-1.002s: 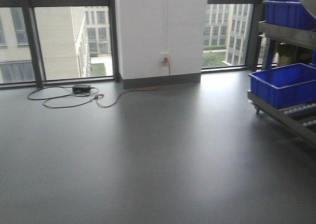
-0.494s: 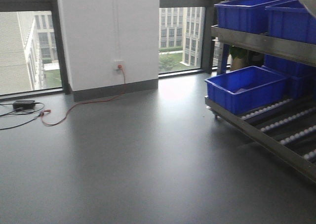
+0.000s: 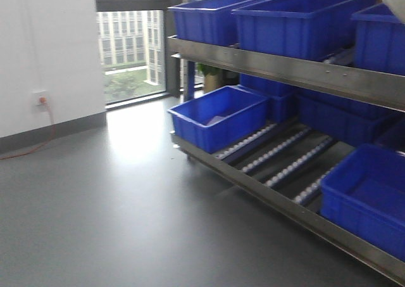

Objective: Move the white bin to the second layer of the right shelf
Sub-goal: 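Turn and approach the roller-shelf rack of blue crates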

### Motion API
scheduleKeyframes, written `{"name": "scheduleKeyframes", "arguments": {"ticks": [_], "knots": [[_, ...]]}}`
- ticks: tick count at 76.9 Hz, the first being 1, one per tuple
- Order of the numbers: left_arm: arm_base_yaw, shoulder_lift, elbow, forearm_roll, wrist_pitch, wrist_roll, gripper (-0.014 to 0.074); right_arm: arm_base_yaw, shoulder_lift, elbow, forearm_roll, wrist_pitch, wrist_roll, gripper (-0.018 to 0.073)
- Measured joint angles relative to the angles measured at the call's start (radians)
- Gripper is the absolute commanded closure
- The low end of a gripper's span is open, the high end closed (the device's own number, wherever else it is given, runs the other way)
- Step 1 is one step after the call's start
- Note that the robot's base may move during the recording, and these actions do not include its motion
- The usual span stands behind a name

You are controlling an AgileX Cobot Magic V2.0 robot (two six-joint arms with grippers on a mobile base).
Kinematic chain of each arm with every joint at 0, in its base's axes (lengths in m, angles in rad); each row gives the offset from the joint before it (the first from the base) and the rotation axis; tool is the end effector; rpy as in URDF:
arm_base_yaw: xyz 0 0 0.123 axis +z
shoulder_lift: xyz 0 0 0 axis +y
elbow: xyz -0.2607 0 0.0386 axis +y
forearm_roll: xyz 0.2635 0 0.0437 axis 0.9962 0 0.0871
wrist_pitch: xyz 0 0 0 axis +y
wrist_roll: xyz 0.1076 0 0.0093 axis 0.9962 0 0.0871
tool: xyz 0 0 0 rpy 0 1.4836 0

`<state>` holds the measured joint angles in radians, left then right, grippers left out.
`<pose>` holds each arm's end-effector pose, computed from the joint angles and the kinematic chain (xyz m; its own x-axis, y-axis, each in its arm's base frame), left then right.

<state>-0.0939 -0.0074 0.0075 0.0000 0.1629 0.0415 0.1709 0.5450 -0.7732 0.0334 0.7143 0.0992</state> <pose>0.1097 -0.0103 0.1951 -0.0714 0.0484 -0.9963 0.0968 0.9944 0.0414 0.1408 0.0267 0.3513 -0.4031 0.0564 -0.9134 -0.1410 0.9824 0.1228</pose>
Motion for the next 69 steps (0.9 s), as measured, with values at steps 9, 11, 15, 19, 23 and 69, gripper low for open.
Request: {"name": "scheduleKeyframes", "arguments": {"ticks": [9, 11, 15, 19, 23, 69], "knots": [[-0.002, 0.000, 0.000, 0.000, 0.000, 0.000, 0.0512, 0.000, 0.000, 0.000, 0.000, 0.000, 0.000, 0.0504], [-0.002, 0.000, 0.000, 0.000, 0.000, 0.000, 0.0512, 0.000, 0.000, 0.000, 0.000, 0.000, 0.000, 0.0504], [-0.002, 0.000, 0.000, 0.000, 0.000, 0.000, 0.0512, 0.000, 0.000, 0.000, 0.000, 0.000, 0.000, 0.0504], [-0.002, 0.000, 0.000, 0.000, 0.000, 0.000, 0.0512, 0.000, 0.000, 0.000, 0.000, 0.000, 0.000, 0.0504], [-0.002, 0.000, 0.000, 0.000, 0.000, 0.000, 0.0512, 0.000, 0.000, 0.000, 0.000, 0.000, 0.000, 0.0504], [-0.002, 0.000, 0.000, 0.000, 0.000, 0.000, 0.0512, 0.000, 0.000, 0.000, 0.000, 0.000, 0.000, 0.0504]]}}
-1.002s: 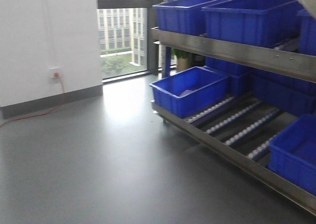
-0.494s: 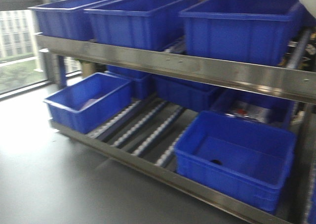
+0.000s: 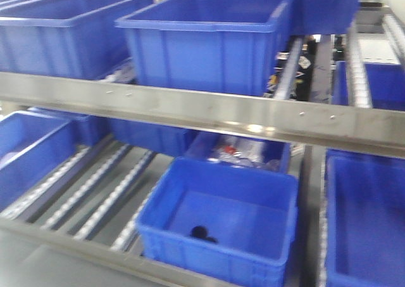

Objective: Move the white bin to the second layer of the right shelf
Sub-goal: 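Turn and approach the roller-shelf rack of blue crates, then position the right gripper with the bin above the roller shelf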

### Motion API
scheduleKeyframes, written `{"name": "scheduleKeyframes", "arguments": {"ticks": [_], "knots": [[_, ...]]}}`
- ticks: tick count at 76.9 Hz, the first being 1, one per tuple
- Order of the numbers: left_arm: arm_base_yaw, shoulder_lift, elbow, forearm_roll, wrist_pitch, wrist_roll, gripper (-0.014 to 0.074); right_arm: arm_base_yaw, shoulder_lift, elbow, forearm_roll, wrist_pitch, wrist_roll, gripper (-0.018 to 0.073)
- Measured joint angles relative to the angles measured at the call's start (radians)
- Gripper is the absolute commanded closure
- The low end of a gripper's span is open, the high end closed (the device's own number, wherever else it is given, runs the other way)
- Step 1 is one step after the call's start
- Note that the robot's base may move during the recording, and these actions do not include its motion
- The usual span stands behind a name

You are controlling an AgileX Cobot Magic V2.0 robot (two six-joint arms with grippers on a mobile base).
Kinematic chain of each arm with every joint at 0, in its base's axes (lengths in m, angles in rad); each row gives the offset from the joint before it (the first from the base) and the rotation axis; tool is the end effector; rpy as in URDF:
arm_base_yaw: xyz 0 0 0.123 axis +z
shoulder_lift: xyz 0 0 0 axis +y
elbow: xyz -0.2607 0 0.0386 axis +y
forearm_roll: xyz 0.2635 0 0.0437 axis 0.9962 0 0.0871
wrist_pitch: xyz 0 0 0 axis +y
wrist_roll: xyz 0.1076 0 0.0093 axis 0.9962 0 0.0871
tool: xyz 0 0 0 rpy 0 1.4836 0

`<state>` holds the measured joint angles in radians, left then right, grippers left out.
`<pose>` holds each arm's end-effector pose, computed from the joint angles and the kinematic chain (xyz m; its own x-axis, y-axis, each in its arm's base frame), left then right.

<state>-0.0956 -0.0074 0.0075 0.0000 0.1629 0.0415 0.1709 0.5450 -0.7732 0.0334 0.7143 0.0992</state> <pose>0.1097 -0.0105 0.1951 -0.0714 0.0485 -0.9963 0.0985 0.9943 0.0414 0.1408 0.0267 0.3513 -0.4031 0.0564 -0.9134 -0.1410 0.9824 0.1228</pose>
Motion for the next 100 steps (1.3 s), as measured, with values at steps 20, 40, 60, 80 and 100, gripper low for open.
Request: {"name": "scheduleKeyframes", "arguments": {"ticks": [20, 40, 60, 80, 100], "knots": [[0.000, 0.000, 0.000, 0.000, 0.000, 0.000, 0.0512, 0.000, 0.000, 0.000, 0.000, 0.000, 0.000, 0.0504], [0.000, 0.000, 0.000, 0.000, 0.000, 0.000, 0.0512, 0.000, 0.000, 0.000, 0.000, 0.000, 0.000, 0.0504], [0.000, 0.000, 0.000, 0.000, 0.000, 0.000, 0.0512, 0.000, 0.000, 0.000, 0.000, 0.000, 0.000, 0.0504], [0.000, 0.000, 0.000, 0.000, 0.000, 0.000, 0.0512, 0.000, 0.000, 0.000, 0.000, 0.000, 0.000, 0.0504], [0.000, 0.000, 0.000, 0.000, 0.000, 0.000, 0.0512, 0.000, 0.000, 0.000, 0.000, 0.000, 0.000, 0.0504]]}}
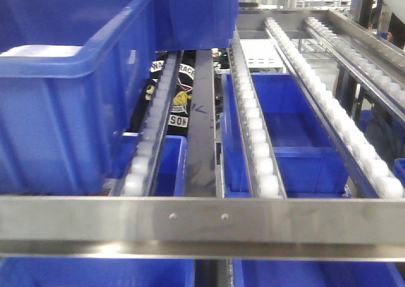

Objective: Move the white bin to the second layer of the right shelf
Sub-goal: 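Position the right gripper with the bin above the roller shelf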

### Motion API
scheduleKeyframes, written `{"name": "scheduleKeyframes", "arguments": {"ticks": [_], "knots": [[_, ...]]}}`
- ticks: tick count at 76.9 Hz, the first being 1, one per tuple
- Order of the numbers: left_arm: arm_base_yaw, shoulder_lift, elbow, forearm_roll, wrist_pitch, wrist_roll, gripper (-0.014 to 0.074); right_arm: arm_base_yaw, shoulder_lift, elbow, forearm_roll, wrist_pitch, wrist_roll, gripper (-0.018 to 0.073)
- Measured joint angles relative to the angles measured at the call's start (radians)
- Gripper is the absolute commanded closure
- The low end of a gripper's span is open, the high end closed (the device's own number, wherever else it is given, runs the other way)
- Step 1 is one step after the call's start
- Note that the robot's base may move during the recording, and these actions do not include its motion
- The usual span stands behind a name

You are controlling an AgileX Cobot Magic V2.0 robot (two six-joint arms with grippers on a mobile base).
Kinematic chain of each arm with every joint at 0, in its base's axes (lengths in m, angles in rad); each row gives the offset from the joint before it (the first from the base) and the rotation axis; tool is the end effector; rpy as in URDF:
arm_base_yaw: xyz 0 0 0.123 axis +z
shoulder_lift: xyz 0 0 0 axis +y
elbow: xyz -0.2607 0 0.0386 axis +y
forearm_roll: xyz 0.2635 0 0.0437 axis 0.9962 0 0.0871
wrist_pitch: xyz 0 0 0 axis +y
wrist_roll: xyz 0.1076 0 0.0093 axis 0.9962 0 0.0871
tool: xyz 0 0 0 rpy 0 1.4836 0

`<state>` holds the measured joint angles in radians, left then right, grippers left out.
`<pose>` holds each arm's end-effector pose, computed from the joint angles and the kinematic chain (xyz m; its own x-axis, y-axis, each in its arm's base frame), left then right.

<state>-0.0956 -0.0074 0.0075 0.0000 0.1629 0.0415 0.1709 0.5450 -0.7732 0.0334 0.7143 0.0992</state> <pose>0.1097 -0.0105 0.1951 -0.0714 0.0485 -0.9963 0.0985 0.9943 0.0414 0.1408 0.0267 0.3513 -0.4031 0.0564 -0.9134 -0.1410 0.9824 0.1228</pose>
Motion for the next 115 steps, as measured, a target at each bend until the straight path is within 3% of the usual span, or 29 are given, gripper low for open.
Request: {"name": "scheduleKeyframes", "arguments": {"ticks": [115], "knots": [[0.000, 0.000, 0.000, 0.000, 0.000, 0.000, 0.0512, 0.000, 0.000, 0.000, 0.000, 0.000, 0.000, 0.0504]]}}
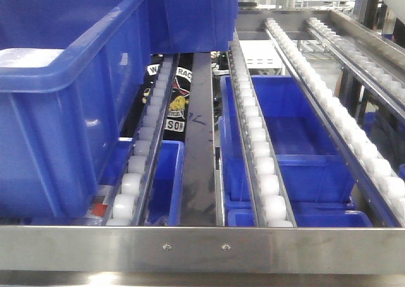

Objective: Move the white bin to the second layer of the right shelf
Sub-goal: 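Position the right gripper with the bin above the roller shelf, then lower the white bin onto the roller shelf beside the blue crates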

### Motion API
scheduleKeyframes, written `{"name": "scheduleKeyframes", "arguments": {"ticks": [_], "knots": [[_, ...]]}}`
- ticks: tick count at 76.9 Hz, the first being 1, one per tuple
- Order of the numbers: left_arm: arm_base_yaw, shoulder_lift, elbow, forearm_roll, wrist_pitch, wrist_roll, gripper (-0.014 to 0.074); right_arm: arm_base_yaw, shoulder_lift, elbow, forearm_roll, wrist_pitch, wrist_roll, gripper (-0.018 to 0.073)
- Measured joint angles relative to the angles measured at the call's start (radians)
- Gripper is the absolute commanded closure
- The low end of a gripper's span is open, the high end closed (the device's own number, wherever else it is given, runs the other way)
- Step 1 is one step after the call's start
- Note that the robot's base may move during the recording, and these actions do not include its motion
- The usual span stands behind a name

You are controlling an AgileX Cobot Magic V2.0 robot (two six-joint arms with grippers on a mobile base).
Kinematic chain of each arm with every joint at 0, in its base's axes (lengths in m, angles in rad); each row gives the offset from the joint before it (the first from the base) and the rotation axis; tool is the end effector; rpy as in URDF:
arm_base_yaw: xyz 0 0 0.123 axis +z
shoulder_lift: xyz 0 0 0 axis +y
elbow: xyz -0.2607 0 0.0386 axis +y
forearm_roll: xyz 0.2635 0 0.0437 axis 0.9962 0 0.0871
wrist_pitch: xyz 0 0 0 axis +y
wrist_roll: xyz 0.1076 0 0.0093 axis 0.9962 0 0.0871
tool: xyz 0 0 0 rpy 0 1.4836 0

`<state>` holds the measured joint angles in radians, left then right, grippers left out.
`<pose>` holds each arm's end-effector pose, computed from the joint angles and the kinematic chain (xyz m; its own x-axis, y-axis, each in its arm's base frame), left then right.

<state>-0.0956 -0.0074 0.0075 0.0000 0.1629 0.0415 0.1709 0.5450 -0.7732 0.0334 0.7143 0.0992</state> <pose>0.1097 -0.0105 0.1951 -0.0714 0.0485 -0.9963 0.0985 0.9943 0.0414 0.1408 0.0267 0.3513 -0.4031 0.0564 -0.9134 -0.1410 0.9824 0.1228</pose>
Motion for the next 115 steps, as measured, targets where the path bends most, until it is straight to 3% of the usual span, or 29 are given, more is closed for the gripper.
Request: {"name": "scheduleKeyframes", "arguments": {"ticks": [85, 115], "knots": [[0.000, 0.000, 0.000, 0.000, 0.000, 0.000, 0.0512, 0.000, 0.004, 0.018, 0.000, -0.043, 0.000, 0.0504], [0.000, 0.000, 0.000, 0.000, 0.000, 0.000, 0.0512, 0.013, 0.280, 0.021, 0.000, -0.121, 0.000, 0.0504]]}}
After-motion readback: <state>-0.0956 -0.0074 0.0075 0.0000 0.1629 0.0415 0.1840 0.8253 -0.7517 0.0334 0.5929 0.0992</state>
